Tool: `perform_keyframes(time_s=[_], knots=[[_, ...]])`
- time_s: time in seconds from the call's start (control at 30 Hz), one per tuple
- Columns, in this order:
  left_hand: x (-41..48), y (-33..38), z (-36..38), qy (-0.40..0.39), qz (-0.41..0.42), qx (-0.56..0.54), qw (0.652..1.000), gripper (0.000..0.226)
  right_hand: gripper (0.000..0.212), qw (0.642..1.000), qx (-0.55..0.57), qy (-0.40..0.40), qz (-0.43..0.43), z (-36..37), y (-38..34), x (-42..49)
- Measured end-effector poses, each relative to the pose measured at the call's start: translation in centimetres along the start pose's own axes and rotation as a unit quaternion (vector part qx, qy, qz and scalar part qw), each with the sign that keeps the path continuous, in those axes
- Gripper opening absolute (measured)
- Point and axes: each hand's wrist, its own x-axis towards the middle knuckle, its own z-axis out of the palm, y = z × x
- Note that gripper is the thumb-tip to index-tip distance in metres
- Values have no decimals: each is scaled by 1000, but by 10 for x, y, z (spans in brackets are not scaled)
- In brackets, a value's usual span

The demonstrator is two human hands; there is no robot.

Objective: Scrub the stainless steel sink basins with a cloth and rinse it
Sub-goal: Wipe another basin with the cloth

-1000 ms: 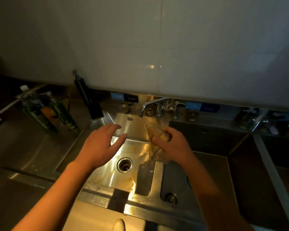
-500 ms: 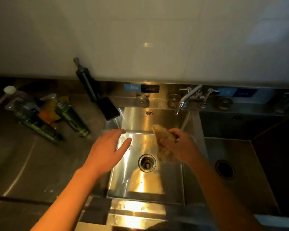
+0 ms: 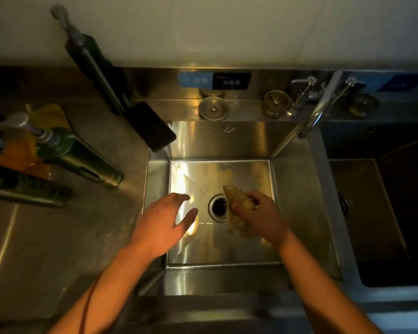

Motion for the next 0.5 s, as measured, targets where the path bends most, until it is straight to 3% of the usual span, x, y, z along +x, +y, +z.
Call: perform_keyframes(time_s=[0.27,0.5], knots=[[44,-16,77,-18,-27,-18,999,64,36,999,-39,8,25,51,69,58],[70,-14,133,-3,-47,-45,998,57,34,997,-27,66,-5,58,104,84]])
